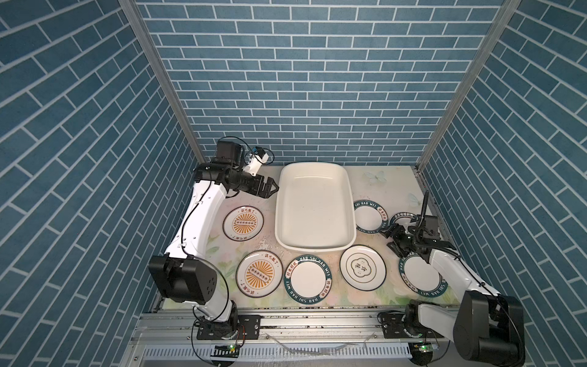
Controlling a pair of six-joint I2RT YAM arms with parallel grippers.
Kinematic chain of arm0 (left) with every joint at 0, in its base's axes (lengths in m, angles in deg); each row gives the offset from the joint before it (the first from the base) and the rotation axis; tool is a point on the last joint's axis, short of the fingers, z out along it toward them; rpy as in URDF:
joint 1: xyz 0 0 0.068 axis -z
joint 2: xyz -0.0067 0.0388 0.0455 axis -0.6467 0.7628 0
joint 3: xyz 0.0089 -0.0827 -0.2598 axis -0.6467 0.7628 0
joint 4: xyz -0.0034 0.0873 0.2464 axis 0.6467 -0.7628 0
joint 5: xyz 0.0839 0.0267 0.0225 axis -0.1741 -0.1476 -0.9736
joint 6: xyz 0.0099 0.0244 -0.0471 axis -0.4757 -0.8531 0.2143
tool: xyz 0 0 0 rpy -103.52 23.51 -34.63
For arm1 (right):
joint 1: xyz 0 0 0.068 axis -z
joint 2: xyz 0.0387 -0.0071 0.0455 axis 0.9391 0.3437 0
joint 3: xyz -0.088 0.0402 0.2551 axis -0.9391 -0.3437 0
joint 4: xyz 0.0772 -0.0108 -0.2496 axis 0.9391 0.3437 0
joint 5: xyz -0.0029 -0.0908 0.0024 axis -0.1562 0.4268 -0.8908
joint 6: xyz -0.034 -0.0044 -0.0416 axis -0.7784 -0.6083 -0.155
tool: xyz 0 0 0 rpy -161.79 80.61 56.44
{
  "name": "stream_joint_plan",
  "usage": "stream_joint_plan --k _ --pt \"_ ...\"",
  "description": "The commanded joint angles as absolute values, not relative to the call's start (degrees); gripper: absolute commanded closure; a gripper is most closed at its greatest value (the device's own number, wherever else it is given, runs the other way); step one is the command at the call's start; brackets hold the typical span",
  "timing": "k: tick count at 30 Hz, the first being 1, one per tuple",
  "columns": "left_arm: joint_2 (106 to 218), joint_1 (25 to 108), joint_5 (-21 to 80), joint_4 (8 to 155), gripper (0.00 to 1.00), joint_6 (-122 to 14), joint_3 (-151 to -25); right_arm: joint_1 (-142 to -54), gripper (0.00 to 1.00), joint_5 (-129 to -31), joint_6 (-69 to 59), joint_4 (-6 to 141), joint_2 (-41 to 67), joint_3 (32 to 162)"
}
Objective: Place the plates into the plastic bin on the countertop
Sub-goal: 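Raise the left arm beside the bin while the right gripper reaches toward the green-rimmed plate, then grasp the edge of the green-rimmed HAO SHI HAO WEI plate with the right gripper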
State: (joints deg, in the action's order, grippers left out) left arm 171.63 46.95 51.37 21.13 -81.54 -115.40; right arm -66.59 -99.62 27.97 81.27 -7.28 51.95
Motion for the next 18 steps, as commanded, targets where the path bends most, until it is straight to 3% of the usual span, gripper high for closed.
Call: stream_joint_plan --k 1,18 --pt "172.98 47.24 54.08 19.46 0.0 -79.96 -116.86 -66.84 0.31 -100.79 31.27 73.38 -4.06 49.94" --pt "171.93 47.89 56.36 19.79 0.01 -80.11 -115.98 -67.92 0.43 -98.9 32.65 59.62 11.03 51.81"
